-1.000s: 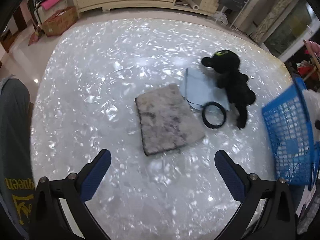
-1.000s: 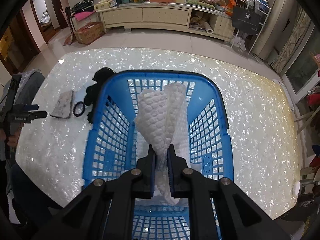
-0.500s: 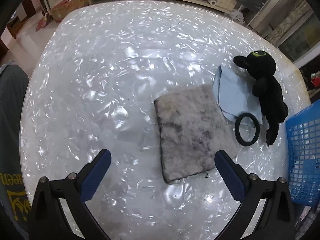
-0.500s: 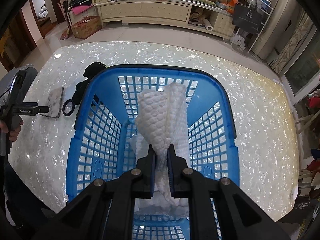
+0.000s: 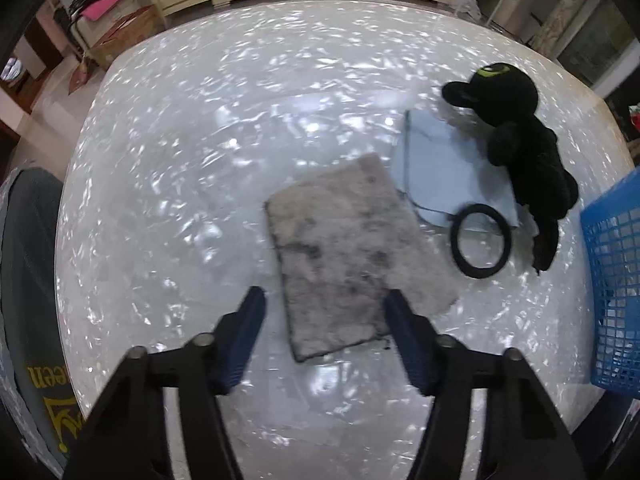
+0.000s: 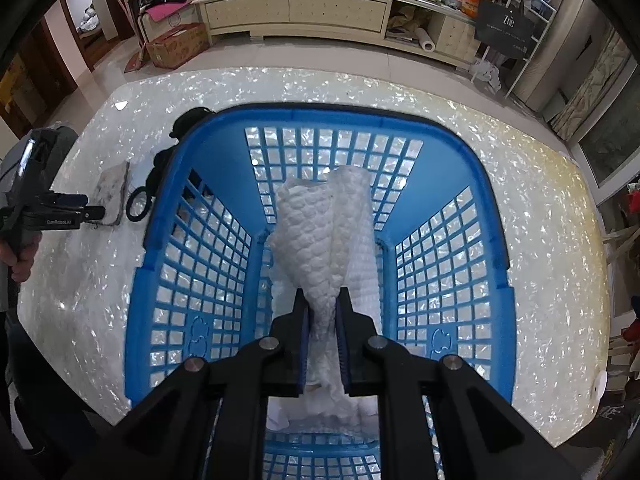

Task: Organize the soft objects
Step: 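Grasp the grey felt pad with the left gripper and drop it into the basket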

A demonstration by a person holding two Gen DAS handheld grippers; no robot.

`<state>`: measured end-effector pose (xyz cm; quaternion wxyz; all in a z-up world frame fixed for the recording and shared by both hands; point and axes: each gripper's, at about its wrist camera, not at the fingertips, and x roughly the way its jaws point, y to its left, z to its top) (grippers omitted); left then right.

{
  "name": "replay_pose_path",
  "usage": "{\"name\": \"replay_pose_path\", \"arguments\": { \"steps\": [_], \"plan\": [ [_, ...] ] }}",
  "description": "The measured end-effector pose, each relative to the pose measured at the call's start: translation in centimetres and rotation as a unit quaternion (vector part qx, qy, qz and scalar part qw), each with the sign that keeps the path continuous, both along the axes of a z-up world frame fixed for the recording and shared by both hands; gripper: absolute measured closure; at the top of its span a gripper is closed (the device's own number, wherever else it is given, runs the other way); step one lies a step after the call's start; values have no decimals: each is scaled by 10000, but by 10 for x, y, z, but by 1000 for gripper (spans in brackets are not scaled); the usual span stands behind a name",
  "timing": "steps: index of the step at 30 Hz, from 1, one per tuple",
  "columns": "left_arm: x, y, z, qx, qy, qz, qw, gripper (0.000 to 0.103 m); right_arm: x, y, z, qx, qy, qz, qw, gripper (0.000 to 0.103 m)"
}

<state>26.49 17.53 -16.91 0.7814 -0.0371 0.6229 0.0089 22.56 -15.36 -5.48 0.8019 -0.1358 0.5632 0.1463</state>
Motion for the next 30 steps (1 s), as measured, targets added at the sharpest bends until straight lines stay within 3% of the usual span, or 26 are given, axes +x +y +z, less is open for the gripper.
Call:
{"name": "replay_pose_path", "arguments": {
  "steps": [3,5,8,10,15,17,21,23,27,30],
  "plan": [
    [3,-6,2,-36,-31,-43,10000,63,0,3,-5,-74,108,96,9999,92],
    [4,-9,4,-152,-85,-81,9998,78,-1,7,-10,-127,180,182,9996,92],
    [-1,-15,6,-268,-128,-134,9995,86,-1,13,-17,-186,362,293,9987,91],
    [-6,-15,6,-403,-137,-118,9990,91,0,17,-23,-254,506,325,9979,91],
    [-23,-12,7,-698,-220,-66,9973,92,5,22,-39,-211,932,300,9950,90],
    [-32,-8,13,-760,-261,-59,9967,92,7,18,-43,-180,1063,237,9939,84],
    [-49,-4,36,-837,-489,-50,9953,92,5,11,-33,-377,852,57,9956,57],
    [-57,-5,50,-881,-618,-57,9942,92,3,2,-25,-312,809,-4,9962,49],
    [-72,-3,75,-878,-816,-172,9926,92,-6,-9,-5,-378,651,29,9972,33],
    [-86,-9,90,-869,-942,-228,9915,92,-24,-15,20,-145,394,47,9991,18]
  ]
}}
